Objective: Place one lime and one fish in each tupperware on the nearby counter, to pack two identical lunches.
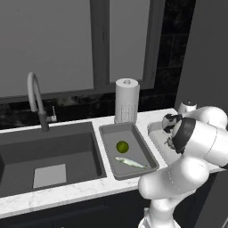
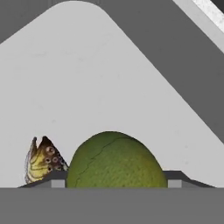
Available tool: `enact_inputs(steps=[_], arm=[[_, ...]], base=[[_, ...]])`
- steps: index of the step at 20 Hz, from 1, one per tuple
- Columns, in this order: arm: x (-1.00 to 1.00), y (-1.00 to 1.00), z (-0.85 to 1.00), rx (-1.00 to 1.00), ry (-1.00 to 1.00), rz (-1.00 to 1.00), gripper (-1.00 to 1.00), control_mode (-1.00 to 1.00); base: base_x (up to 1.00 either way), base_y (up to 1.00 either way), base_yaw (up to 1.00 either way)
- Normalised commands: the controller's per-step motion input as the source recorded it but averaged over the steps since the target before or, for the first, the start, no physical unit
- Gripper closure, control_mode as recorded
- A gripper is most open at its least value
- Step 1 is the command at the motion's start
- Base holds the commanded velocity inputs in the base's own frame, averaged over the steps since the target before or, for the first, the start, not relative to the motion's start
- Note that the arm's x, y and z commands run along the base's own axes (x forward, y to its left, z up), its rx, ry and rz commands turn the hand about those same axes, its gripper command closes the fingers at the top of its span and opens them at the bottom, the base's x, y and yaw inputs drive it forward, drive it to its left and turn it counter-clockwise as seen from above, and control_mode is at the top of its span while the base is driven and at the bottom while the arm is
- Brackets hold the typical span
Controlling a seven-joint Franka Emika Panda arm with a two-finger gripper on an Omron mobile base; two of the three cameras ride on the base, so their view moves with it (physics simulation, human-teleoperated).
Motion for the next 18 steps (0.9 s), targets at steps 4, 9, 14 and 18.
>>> enact_inputs(steps=[4,9,14,18], arm=[[0.03,-0.25,0.13,0.00,-0.01,0.00,-1.00,-1.00],[-0.11,-0.01,0.25,0.00,-0.09,0.00,-1.00,-1.00],[-0.25,0.05,0.30,0.00,-0.12,0.00,-1.00,-1.00],[-0.85,0.16,0.64,0.00,-0.21,0.00,-1.00,-1.00]], base=[[0.00,0.00,0.00],[0.00,0.00,0.00],[0.00,0.00,0.00],[0.00,0.00,0.00]])
